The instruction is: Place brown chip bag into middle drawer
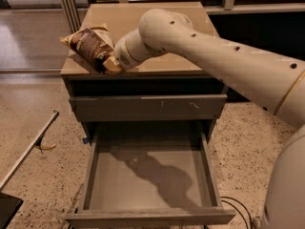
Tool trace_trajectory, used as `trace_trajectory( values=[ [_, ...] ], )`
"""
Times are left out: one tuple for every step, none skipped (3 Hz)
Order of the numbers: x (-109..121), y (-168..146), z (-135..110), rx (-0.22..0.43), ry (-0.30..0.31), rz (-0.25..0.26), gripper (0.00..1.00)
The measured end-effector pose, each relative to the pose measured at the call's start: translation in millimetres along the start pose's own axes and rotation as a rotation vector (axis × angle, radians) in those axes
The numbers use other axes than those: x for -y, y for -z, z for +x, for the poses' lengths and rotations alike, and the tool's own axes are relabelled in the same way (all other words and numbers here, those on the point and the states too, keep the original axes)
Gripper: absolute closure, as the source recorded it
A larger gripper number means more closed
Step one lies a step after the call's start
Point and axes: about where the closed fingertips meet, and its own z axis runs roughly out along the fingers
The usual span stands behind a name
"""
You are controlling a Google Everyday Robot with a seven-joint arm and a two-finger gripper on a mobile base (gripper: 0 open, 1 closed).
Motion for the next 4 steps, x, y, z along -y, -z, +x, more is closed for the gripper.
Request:
trace_trajectory(
  values=[
    [-10, 34, 11, 0.024, -0.005, 0.031, 1.00],
    [-26, 69, 26, 0.069, -0.017, 0.048, 1.00],
    [-48, 102, 46, 0.108, -0.022, 0.045, 1.00],
    [-70, 131, 68, 0.134, -0.018, 0.027, 1.00]
  ],
)
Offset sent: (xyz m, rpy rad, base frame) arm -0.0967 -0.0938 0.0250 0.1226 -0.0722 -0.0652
